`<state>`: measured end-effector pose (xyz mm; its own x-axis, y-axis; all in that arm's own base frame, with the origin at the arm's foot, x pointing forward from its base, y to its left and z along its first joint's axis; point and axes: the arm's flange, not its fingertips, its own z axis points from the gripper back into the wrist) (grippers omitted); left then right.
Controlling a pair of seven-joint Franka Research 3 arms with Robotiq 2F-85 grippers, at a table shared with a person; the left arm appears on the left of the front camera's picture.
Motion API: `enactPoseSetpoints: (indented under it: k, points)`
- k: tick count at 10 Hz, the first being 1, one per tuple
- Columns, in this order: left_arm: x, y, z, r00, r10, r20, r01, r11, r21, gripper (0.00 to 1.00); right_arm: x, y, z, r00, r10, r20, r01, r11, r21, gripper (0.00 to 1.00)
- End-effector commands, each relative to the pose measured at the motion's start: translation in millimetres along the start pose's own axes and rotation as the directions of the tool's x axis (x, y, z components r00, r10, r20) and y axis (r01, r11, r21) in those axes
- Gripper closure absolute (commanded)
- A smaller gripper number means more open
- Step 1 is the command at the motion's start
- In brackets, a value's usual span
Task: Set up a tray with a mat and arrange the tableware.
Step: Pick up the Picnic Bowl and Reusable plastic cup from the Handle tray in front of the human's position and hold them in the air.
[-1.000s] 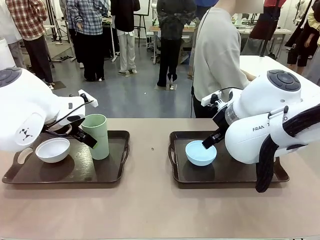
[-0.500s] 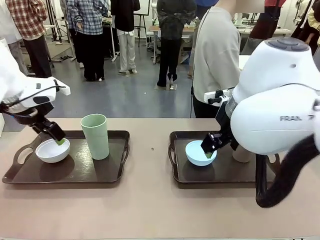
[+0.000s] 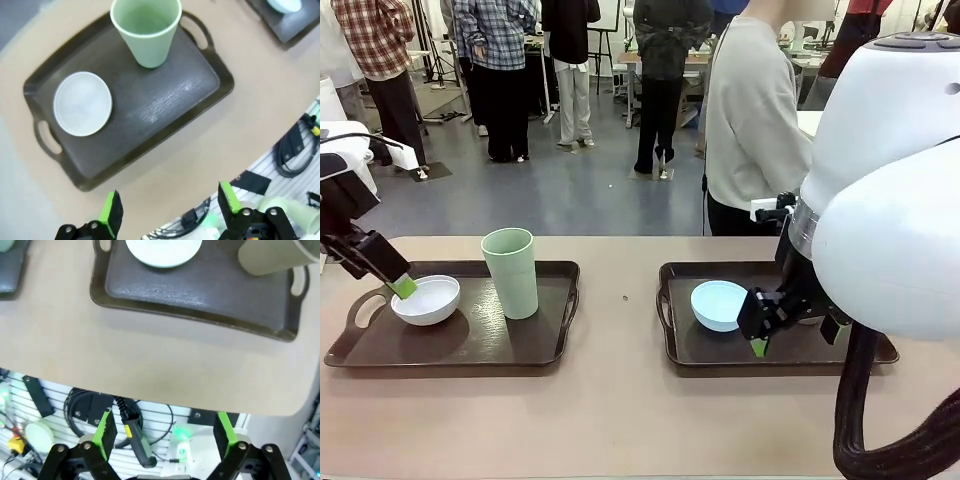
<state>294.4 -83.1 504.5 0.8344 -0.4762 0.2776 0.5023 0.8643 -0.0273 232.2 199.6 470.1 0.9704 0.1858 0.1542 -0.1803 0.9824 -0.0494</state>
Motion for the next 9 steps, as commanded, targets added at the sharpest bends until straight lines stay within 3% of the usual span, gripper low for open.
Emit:
enactPoseSetpoints:
  k: [1,2,3,6,8,9]
  points:
    - [12.0,6.2,-17.0,1.0,-0.011,0.0,0.011,0.999,0.03,0.0,14.6,-3.0,-8.4,1.0,0.026,0.016,-0.027,0.999,0.018,0.0]
    - [0.0,0.0,0.0,1.0,0.0,0.0,0.0,1.0,0.0,0.0,0.0,0.0,0.0,1.0,0.0,0.0,0.0,1.0,0.0,0.0]
    - [13.2,10.8,4.3,0.998,0.056,0.0,-0.056,0.997,-0.048,0.0,15.4,-20.8,-1.2,1.0,-0.025,0.005,0.024,0.994,0.106,0.0]
    - [18.6,49.2,2.0,0.978,0.207,0.03,-0.192,0.947,-0.258,0.0,-9.6,-126.3,30.2,0.973,-0.195,0.126,0.136,0.92,0.368,0.0]
    - [12.0,79.2,6.8,0.967,0.255,0.012,-0.214,0.836,-0.505,0.0,-40.3,-185.0,37.9,0.943,-0.301,0.142,0.178,0.817,0.549,0.0]
    - [10.6,97.5,11.2,0.966,0.26,-0.015,-0.22,0.786,-0.577,0.0,-52.7,-208.9,35.2,0.93,-0.346,0.121,0.206,0.766,0.609,0.0]
